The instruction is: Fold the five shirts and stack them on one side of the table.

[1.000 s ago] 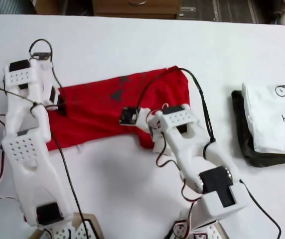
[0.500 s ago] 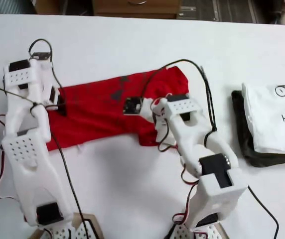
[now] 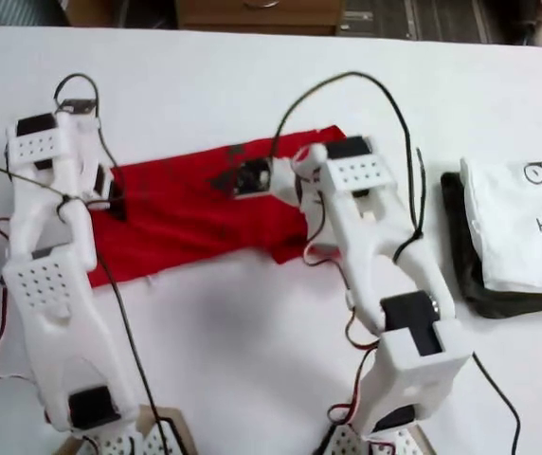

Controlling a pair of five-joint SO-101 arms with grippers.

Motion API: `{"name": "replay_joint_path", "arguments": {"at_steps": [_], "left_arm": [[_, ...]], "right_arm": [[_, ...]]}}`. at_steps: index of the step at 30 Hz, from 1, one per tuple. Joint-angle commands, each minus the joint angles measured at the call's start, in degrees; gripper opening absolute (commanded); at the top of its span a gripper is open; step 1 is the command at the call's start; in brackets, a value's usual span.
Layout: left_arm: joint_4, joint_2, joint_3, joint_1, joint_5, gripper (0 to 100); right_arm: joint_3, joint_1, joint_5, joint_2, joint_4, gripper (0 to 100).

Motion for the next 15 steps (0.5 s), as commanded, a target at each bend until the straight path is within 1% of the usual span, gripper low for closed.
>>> {"name": "replay_joint_path", "arguments": {"at_steps": [1,5,15], "left_arm": [[-1.58,0.53,-0.92,1.23,-0.53,24],[-1.58,0.53,-0.92,1.23,-0.53,24],[-1.58,0.53,-0.92,1.23,-0.53,24]], "right_arm": [[-5.45,-0.22,0.70,-3.21,-0.75,2.2],[-10.02,-0.40,0.70,-0.57,-2.95,2.2],[-27.52,-0.57,0.79,10.42,-2.59,2.2]]}}
